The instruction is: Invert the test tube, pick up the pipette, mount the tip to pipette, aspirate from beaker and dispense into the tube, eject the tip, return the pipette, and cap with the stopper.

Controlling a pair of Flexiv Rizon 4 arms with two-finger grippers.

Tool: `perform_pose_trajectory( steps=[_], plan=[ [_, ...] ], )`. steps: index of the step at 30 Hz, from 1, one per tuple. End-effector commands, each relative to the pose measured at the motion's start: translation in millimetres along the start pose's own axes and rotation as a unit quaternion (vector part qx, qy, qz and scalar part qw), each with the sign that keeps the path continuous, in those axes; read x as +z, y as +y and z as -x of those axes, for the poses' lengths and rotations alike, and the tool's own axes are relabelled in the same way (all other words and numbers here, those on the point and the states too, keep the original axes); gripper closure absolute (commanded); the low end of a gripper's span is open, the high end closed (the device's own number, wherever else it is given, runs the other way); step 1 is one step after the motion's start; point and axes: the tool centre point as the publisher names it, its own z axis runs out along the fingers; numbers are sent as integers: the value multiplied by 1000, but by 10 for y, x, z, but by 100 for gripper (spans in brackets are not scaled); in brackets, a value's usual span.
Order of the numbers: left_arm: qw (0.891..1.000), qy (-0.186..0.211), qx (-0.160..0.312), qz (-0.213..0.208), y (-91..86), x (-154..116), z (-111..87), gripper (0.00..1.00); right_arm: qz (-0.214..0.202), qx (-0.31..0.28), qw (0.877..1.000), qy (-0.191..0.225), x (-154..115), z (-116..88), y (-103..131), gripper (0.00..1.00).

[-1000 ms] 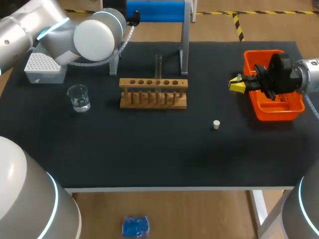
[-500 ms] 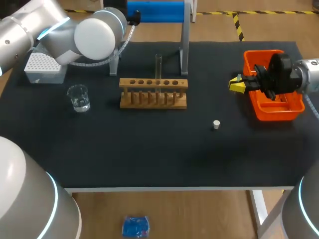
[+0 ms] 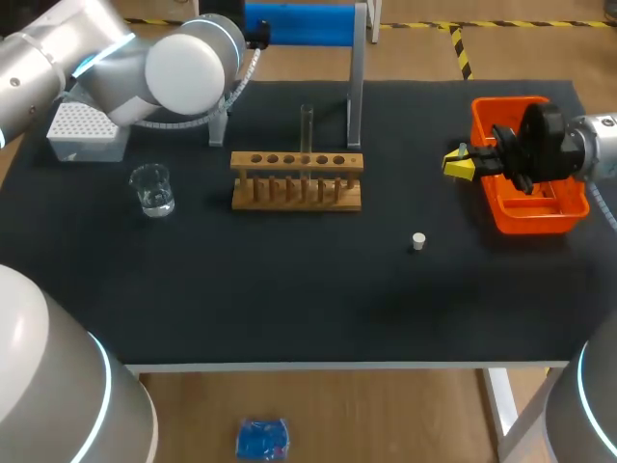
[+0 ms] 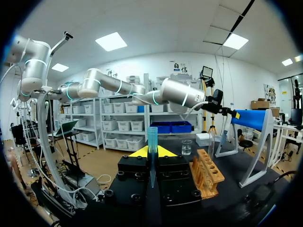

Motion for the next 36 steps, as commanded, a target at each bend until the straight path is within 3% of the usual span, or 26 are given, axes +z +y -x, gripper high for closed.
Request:
perform_pose_trajectory(
  steps=[1, 2, 4, 5, 16, 19, 20, 28, 36],
  plan=[
    [1000, 0, -1, 2, -2, 28, 0, 28, -1, 0, 1000, 1, -10, 0, 6, 100],
    [1000, 0, -1, 2, -1, 28, 0, 30, -1, 0, 1000, 1, -10, 0, 6, 100],
    [1000, 0, -2, 2, 1, 29, 0, 52, -1, 0, 1000, 1, -10, 0, 6, 100],
    [1000, 0, -2, 2, 2, 29, 0, 57, -1, 0, 1000, 1, -10, 0, 6, 100],
    [1000, 1, -1, 3, 12, 30, -13, 60, -1, 0, 1000, 1, -10, 0, 6, 100],
    [1000, 1, -1, 3, 13, 32, -14, 94, -1, 0, 1000, 1, -10, 0, 6, 100],
    [1000, 1, -1, 2, 13, 32, -14, 100, -1, 0, 1000, 1, -10, 0, 6, 100],
    [1000, 3, -1, 0, -10, 19, -10, 100, -1, 0, 1000, 1, -10, 0, 6, 100],
    [1000, -1, 5, -15, -195, -56, 0, 100, -1, 0, 1000, 1, -10, 0, 6, 100]
  ],
)
